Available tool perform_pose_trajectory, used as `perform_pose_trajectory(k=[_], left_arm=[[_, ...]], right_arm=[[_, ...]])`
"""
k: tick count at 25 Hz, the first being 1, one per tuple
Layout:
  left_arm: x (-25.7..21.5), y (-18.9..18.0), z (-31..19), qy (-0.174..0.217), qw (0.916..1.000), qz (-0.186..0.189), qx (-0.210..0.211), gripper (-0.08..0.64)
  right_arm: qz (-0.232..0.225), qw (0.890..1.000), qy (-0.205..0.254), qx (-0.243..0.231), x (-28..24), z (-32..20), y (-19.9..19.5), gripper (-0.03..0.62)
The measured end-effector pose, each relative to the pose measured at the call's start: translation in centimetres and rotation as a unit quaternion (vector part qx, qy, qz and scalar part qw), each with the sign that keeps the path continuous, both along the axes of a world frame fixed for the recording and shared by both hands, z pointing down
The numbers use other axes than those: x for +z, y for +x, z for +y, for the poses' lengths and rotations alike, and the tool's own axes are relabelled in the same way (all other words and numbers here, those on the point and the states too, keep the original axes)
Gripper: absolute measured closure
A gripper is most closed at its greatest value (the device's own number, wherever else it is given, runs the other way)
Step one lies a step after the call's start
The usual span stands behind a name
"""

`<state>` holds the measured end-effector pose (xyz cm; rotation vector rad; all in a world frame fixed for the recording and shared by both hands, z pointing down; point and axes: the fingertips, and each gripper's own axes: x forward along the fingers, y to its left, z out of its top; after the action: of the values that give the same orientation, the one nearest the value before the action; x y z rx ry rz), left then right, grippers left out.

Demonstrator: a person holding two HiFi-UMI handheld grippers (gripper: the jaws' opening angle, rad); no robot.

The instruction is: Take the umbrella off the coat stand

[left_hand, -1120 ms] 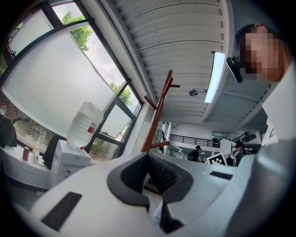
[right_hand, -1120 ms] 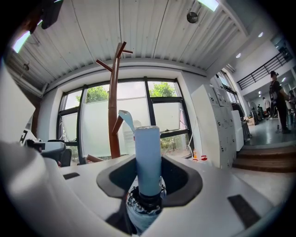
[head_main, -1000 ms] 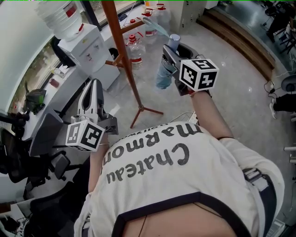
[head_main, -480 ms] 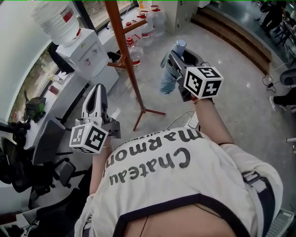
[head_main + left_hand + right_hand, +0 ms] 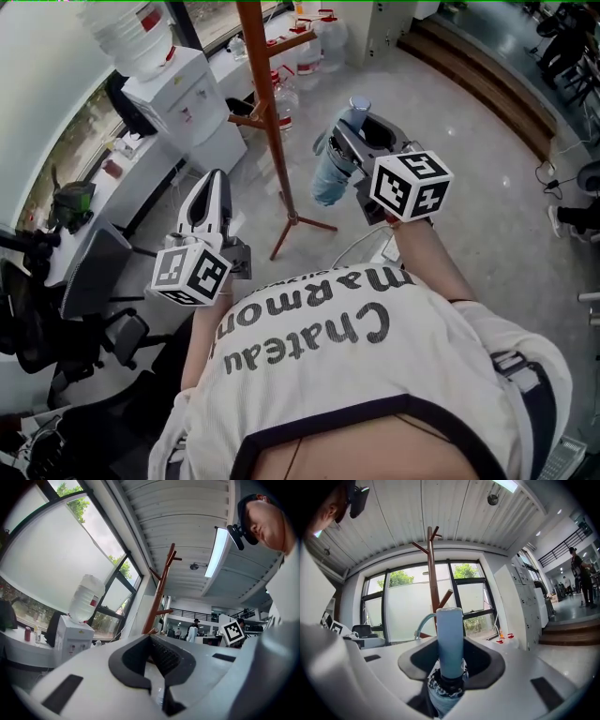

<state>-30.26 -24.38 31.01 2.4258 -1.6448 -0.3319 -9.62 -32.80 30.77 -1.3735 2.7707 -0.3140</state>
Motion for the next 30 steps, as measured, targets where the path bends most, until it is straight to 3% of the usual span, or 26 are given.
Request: perform_pose_trajectory(k=[10,18,30], left_arm=[[-0.8,0.9,1.8,0.002,0.9988,-0.005,-0.048,0.549],[-0.7,5.3,3.8,-0.006,0.9980,-0.004,-0.063,0.549],[-0.4,11.2,7.4,-0.008,0.9962,-0.008,-0.086,0.549]], right_arm=[[-0.017,0.996,0.051,-0.073,-4.2,2.4,-1.4,0.422],[-0.005,0.992,0.051,-0.115,-4.1,4.5,1.3,0.422],[-0.008,0.990,0.044,-0.136,-2.6,7.2,6.8,0.422]])
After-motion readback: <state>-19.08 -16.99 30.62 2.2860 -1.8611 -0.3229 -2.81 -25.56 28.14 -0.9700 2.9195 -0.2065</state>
